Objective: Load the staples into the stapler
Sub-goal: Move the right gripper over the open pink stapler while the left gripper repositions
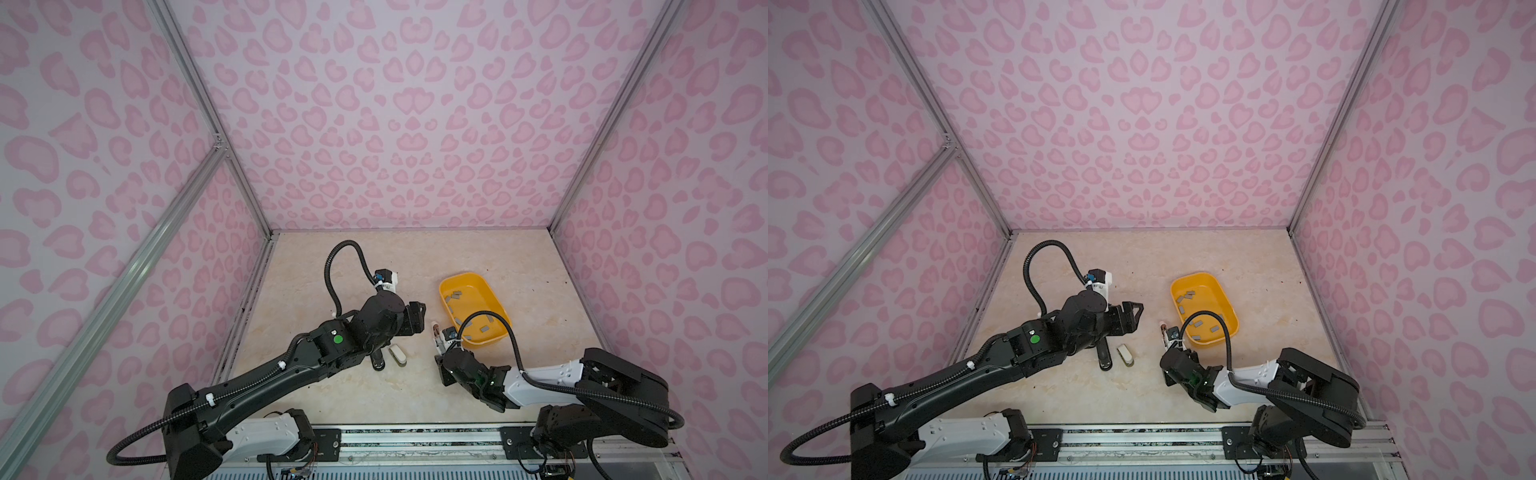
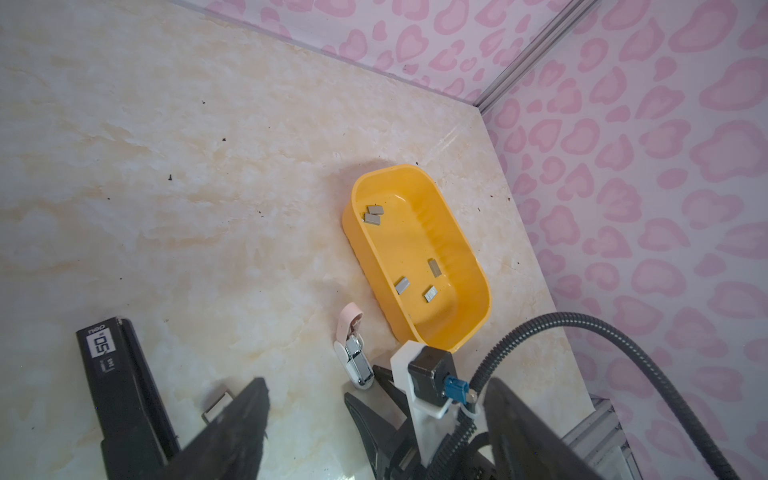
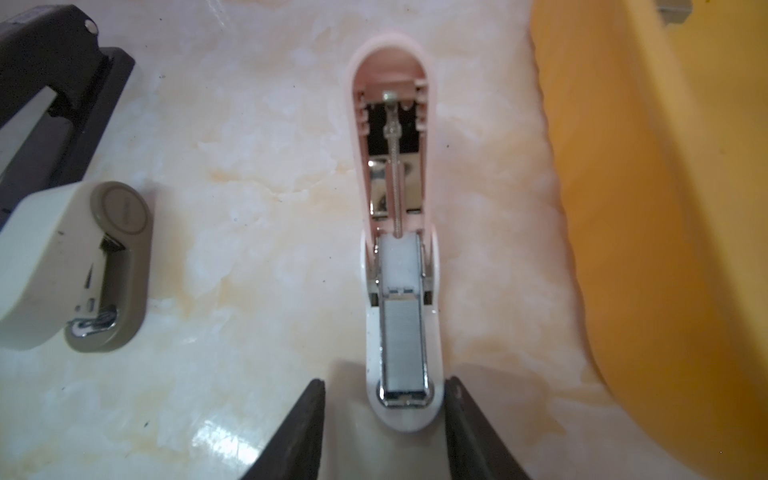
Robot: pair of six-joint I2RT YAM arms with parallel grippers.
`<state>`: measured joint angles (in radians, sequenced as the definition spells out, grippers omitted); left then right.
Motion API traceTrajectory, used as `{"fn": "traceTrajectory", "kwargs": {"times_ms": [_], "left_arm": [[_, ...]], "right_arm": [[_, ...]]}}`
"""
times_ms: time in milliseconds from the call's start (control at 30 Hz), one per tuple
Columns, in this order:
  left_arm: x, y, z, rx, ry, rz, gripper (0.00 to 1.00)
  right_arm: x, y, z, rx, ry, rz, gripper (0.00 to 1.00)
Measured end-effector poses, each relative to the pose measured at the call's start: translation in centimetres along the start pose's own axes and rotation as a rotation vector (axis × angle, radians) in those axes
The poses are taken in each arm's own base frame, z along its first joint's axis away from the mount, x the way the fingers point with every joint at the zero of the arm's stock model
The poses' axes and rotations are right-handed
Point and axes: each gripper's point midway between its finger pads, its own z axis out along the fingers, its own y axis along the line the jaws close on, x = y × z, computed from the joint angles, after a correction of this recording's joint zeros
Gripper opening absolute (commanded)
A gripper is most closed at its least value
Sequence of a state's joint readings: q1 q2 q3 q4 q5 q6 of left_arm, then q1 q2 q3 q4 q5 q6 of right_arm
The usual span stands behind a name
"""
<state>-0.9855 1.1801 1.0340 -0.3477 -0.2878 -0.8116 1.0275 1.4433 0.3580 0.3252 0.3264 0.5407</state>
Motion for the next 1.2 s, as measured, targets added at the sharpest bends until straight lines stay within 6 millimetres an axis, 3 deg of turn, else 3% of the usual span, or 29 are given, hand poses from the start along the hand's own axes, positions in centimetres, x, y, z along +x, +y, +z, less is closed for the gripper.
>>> {"fn": "traceTrajectory", "kwargs": {"times_ms": [633, 1000, 1200], "left_arm": [[0.7, 0.5, 1.2, -0.009, -0.007, 0.078, 0.84], [1.5, 7.9, 5.7, -0.1, 0.001, 0.076, 0.81], [1.7, 9.5, 8.1, -0.104, 0.039, 0.071, 0.72]], "right_arm": [[-0.1, 0.9, 0.5, -0.02, -0.035, -0.026, 0.25], [0.1, 2.6, 0.4, -0.071, -0.051, -0.06, 0.22], [0.1, 3.2, 0.5, -0.097, -0.062, -0.062, 0.21]]}}
